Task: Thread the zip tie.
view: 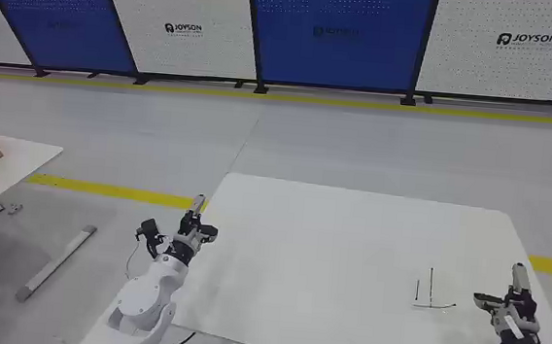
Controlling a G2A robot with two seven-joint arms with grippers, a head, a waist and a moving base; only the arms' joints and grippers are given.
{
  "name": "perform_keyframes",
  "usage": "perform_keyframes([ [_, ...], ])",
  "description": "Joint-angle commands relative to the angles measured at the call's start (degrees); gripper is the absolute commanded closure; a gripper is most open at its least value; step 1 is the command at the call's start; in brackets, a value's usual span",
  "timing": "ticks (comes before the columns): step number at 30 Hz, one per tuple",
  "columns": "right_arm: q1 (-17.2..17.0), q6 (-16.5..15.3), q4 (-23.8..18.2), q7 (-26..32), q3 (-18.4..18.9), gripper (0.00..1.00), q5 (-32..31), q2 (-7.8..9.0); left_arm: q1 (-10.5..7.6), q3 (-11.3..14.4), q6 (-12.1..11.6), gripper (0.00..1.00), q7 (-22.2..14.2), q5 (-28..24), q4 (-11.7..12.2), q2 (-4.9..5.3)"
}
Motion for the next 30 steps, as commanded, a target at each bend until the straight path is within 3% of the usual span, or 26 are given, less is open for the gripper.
perform_keyframes([
  [1,0.0,0.0,0.0,0.0,0.0,0.00,0.0,0.00,0.00,0.0,0.0,0.00,0.0,0.0,0.0,0.00],
  [2,0.0,0.0,0.0,0.0,0.0,0.22,0.0,0.00,0.00,0.0,0.0,0.00,0.0,0.0,0.0,0.00],
  [3,0.0,0.0,0.0,0.0,0.0,0.00,0.0,0.00,0.00,0.0,0.0,0.00,0.0,0.0,0.0,0.00],
  [4,0.0,0.0,0.0,0.0,0.0,0.00,0.0,0.00,0.00,0.0,0.0,0.22,0.0,0.0,0.0,0.00],
  [5,0.0,0.0,0.0,0.0,0.0,0.00,0.0,0.00,0.00,0.0,0.0,0.00,0.0,0.0,0.0,0.00],
  [6,0.0,0.0,0.0,0.0,0.0,0.22,0.0,0.00,0.00,0.0,0.0,0.00,0.0,0.0,0.0,0.00],
  [7,0.0,0.0,0.0,0.0,0.0,0.00,0.0,0.00,0.00,0.0,0.0,0.00,0.0,0.0,0.0,0.00],
  [8,0.0,0.0,0.0,0.0,0.0,0.22,0.0,0.00,0.00,0.0,0.0,0.22,0.0,0.0,0.0,0.00],
  [9,0.0,0.0,0.0,0.0,0.0,0.00,0.0,0.00,0.00,0.0,0.0,0.00,0.0,0.0,0.0,0.00],
  [10,0.0,0.0,0.0,0.0,0.0,0.00,0.0,0.00,0.00,0.0,0.0,0.22,0.0,0.0,0.0,0.00],
  [11,0.0,0.0,0.0,0.0,0.0,0.22,0.0,0.00,0.00,0.0,0.0,0.00,0.0,0.0,0.0,0.00],
  [12,0.0,0.0,0.0,0.0,0.0,0.22,0.0,0.00,0.00,0.0,0.0,0.22,0.0,0.0,0.0,0.00],
  [13,0.1,0.0,-0.2,0.3,-0.1,0.00,-0.5,0.03,0.00,0.0,0.0,0.00,0.0,0.0,0.0,0.00],
  [16,-0.4,-0.2,-1.2,4.2,0.5,0.00,-3.1,0.28,0.00,0.0,0.0,0.00,0.0,0.0,0.0,0.00],
  [19,-1.3,-0.3,-2.4,12.9,3.5,0.00,-2.8,0.86,0.00,0.0,0.0,0.00,0.0,0.0,0.0,0.00],
  [24,-1.4,3.4,-3.3,29.1,10.1,0.00,-1.2,2.18,0.00,0.0,0.0,0.00,0.0,0.0,0.0,0.00],
  [27,-0.2,5.8,-2.1,29.3,12.7,0.00,-4.7,2.69,0.00,0.0,0.0,0.00,0.0,0.0,0.0,0.00],
  [30,-0.2,5.8,-2.1,29.3,12.7,0.00,-4.7,2.69,0.00,0.0,0.0,0.00,0.0,0.0,0.0,0.00],
])
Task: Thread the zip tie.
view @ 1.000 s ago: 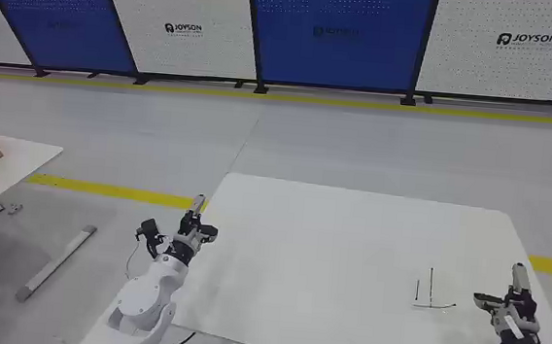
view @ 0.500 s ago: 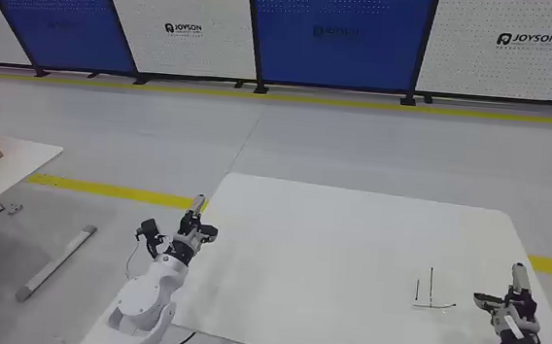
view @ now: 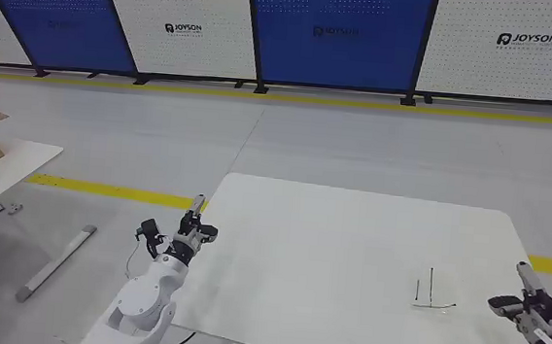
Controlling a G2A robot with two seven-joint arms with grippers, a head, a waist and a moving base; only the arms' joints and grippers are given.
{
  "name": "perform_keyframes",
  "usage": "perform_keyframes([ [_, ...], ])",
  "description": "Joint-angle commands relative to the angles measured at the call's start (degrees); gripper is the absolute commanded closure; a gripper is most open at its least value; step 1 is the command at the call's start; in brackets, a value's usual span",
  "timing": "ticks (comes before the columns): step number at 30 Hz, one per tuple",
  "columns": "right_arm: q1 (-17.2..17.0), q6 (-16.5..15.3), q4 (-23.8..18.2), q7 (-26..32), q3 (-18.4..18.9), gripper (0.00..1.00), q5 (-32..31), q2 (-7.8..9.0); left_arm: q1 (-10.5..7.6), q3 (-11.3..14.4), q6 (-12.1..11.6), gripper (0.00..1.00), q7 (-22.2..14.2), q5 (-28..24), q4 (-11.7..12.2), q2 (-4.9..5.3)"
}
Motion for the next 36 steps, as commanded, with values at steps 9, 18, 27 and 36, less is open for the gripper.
perform_keyframes([
  [9,0.0,-0.1,0.0,0.0,-0.1,0.00,0.3,-0.02,0.00,0.0,0.0,0.00,0.0,0.0,0.0,0.00],
  [18,3.4,-2.1,3.9,15.8,3.2,0.00,2.6,1.17,0.00,0.0,0.0,0.00,0.0,0.0,0.0,0.00],
  [27,12.6,-0.9,9.5,39.3,3.3,0.00,-5.8,4.04,0.00,0.0,0.0,0.00,0.0,0.0,0.0,0.00],
  [36,16.1,0.5,12.5,41.6,1.1,0.00,-7.6,4.54,0.00,0.0,0.0,0.00,0.0,0.0,0.0,0.00],
])
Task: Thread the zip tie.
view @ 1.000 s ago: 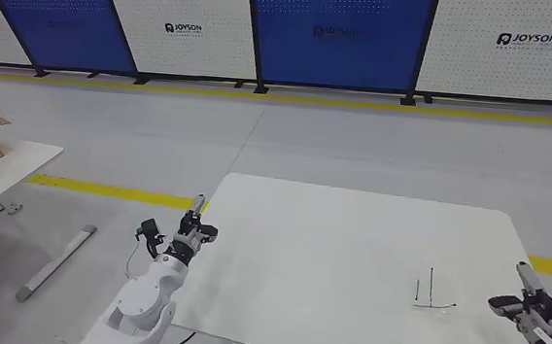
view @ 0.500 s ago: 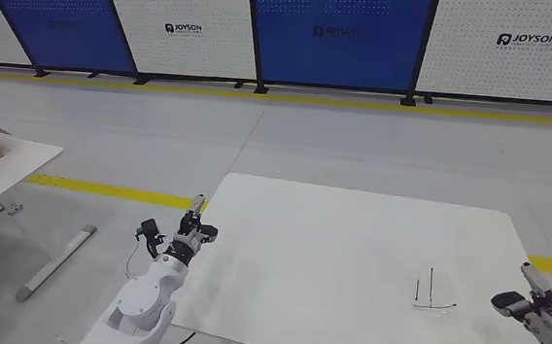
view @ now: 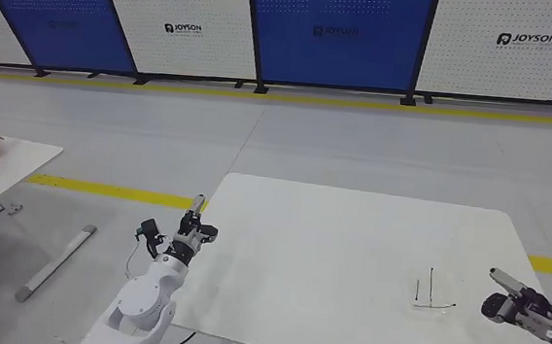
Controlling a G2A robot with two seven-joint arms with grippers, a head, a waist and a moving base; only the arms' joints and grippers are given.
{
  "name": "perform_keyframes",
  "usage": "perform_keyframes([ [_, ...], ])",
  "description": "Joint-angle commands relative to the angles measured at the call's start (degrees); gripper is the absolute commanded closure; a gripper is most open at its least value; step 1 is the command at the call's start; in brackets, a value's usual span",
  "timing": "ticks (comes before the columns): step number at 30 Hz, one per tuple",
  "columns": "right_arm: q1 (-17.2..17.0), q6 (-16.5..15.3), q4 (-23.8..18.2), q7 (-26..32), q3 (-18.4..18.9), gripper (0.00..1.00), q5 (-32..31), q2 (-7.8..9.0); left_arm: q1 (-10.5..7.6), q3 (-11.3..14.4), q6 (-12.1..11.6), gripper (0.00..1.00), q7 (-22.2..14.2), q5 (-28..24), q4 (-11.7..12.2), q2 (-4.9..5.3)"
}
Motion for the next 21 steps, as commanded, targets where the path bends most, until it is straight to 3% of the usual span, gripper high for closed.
perform_keyframes([
  [1,0.0,0.0,0.0,0.1,0.0,0.00,-0.1,0.00,0.00,0.0,0.0,0.00,0.0,0.0,0.0,0.00],
  [12,0.0,0.0,0.0,0.1,0.0,0.00,-0.1,0.00,0.00,0.0,0.0,0.00,0.0,0.0,0.0,0.00],
  [15,3.4,0.8,-2.2,8.7,-0.8,0.00,-4.1,1.05,0.00,0.0,0.0,0.00,0.0,0.0,0.0,0.00],
  [21,8.1,2.3,-1.2,8.8,-10.0,0.00,-4.8,4.39,0.00,0.0,0.0,0.00,0.0,0.0,0.0,0.00],
])
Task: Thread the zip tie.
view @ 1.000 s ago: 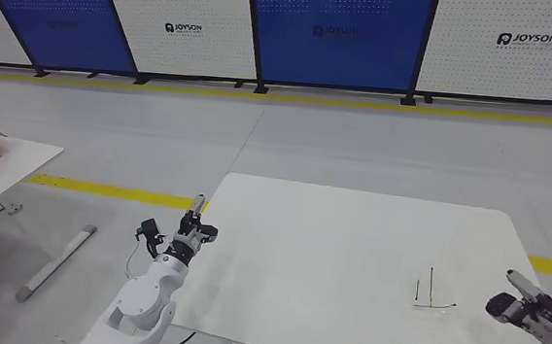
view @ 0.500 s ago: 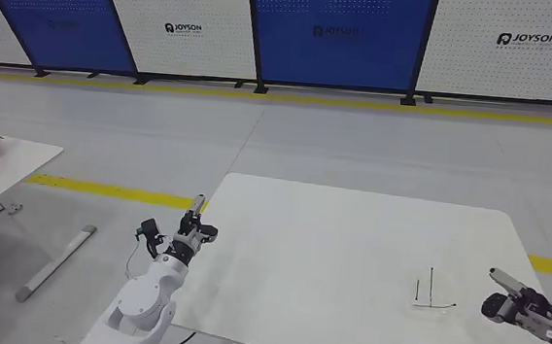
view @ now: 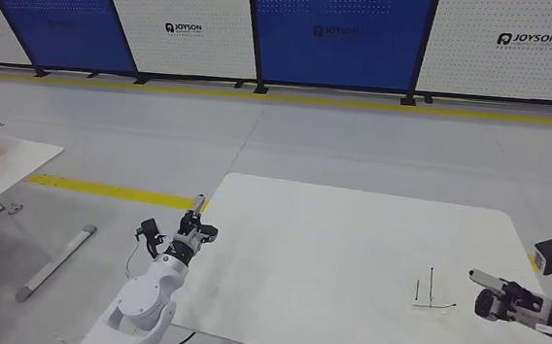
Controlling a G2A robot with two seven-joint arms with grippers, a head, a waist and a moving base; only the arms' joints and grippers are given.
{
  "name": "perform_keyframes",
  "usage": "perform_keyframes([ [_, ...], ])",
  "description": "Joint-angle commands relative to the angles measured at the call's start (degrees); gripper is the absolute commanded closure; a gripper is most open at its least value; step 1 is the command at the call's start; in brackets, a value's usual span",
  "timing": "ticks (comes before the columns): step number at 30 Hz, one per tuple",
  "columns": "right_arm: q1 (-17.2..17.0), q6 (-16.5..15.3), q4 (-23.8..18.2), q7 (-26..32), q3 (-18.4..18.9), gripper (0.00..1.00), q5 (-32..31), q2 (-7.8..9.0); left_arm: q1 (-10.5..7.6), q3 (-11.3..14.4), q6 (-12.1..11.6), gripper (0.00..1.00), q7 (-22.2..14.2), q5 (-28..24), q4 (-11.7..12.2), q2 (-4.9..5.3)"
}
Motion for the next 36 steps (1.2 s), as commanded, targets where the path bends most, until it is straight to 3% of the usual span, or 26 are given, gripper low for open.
perform_keyframes([
  [1,1.8,0.3,1.2,-0.2,-4.4,0.00,0.0,1.40,0.00,0.0,0.0,0.00,0.0,0.0,0.0,0.00],
  [4,5.7,1.5,6.2,-0.2,-11.6,0.00,0.8,3.61,0.00,0.0,0.0,0.00,0.0,0.0,0.0,0.00],
  [5,8.2,3.4,9.4,-0.2,-12.6,0.00,2.9,4.29,0.00,0.0,0.0,0.00,0.0,0.0,0.0,0.00],
  [25,8.8,3.5,9.7,-0.2,-12.8,0.00,4.4,4.37,0.00,0.0,0.0,0.00,0.0,0.0,0.0,0.00],
  [29,11.0,5.7,10.1,-0.2,-19.7,0.00,12.8,6.06,0.00,0.0,0.0,0.00,0.0,0.0,0.0,0.00],
  [32,14.1,5.7,12.3,-0.2,-24.1,0.00,13.5,8.00,0.00,0.0,0.0,0.00,0.0,0.0,0.0,0.00],
  [36,19.4,6.0,16.8,-0.2,-34.3,0.00,21.3,10.22,0.00,0.0,0.0,0.00,0.0,0.0,0.0,0.00],
])
